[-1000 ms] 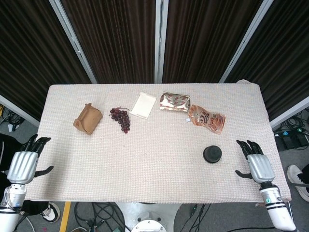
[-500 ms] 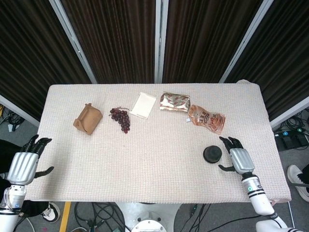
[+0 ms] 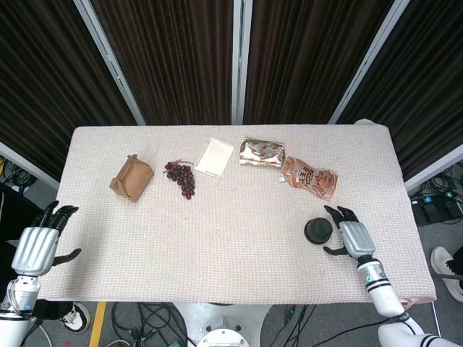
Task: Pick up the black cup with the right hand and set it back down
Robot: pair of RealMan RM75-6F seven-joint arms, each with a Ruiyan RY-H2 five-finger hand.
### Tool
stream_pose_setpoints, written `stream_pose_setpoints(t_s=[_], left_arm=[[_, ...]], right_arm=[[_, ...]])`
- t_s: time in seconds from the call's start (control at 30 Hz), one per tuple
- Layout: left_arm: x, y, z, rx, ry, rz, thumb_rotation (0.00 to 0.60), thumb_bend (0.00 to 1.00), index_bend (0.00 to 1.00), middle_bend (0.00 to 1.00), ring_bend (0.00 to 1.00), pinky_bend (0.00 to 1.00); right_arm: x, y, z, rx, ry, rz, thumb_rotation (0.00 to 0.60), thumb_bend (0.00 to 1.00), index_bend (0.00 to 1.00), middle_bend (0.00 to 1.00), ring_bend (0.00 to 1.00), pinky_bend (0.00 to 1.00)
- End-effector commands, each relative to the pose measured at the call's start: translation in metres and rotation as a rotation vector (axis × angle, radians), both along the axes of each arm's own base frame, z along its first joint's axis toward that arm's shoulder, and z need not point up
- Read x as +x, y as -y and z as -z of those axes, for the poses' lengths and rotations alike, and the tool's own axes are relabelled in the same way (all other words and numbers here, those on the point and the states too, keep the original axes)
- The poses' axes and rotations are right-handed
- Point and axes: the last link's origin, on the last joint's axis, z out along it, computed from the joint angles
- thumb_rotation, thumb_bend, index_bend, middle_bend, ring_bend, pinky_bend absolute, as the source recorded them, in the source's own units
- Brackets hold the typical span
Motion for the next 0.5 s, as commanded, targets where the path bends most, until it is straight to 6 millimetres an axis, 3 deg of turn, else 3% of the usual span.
stream_pose_setpoints(t_s=[0.03, 0.5], left_arm=[[0.0009, -0.0007, -0.0008, 0.004, -0.002, 0.003, 0.600, 0.02, 0.18, 0.17, 0.08, 0.27], [-0.0028, 0.0008, -0.0005, -0.003, -0.004, -0.005, 0.600, 0.02, 0.19, 0.17, 0.08, 0.27]], right_arm=[[0.0008, 0.0010, 0.0028, 0.003, 0.009, -0.005, 0.600, 0.06, 0.00, 0.15, 0.00, 0.00], [0.0006, 0.0044, 0.0114, 0.007, 0.035, -0.003, 0.600, 0.06, 0.00, 0.20, 0.00, 0.00]])
